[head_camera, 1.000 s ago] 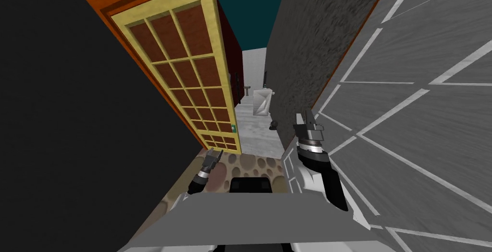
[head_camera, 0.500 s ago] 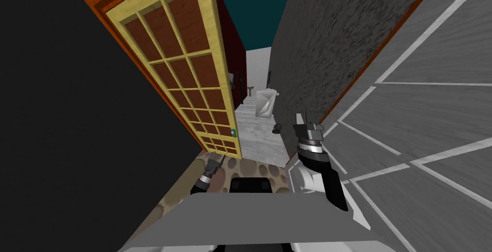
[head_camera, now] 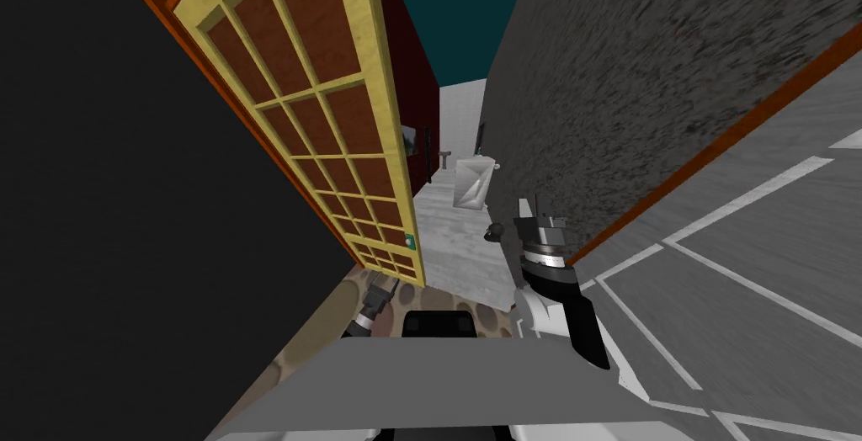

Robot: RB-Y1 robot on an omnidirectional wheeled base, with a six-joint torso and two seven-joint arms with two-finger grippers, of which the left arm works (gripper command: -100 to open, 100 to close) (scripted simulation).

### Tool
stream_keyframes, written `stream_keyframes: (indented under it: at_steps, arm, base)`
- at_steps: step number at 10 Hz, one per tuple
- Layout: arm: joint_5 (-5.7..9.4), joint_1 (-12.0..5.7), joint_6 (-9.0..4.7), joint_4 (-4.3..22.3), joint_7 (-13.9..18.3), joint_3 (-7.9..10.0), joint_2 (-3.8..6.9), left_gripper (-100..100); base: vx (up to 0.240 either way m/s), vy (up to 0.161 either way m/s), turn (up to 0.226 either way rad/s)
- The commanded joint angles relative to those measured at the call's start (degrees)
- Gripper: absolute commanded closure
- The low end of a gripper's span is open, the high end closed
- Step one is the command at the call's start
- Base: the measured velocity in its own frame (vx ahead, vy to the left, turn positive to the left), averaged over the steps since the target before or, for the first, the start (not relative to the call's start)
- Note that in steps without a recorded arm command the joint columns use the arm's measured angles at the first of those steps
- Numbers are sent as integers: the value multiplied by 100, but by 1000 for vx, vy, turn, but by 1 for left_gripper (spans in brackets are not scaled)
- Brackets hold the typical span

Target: Pull the door open

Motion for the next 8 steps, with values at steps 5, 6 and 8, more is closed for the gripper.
stream_keyframes:
  at_steps: [5,6,8]
  arm:
    - [-260,-32,-200,346,-246,117,-156,-100]
    - [-290,-229,-179,528,-252,67,-36,-100]
    - [-319,-485,-137,753,-249,-2,102,-100]
  base:
    - [167,-13,115]
    - [98,-57,-163]
    - [119,-60,-33]
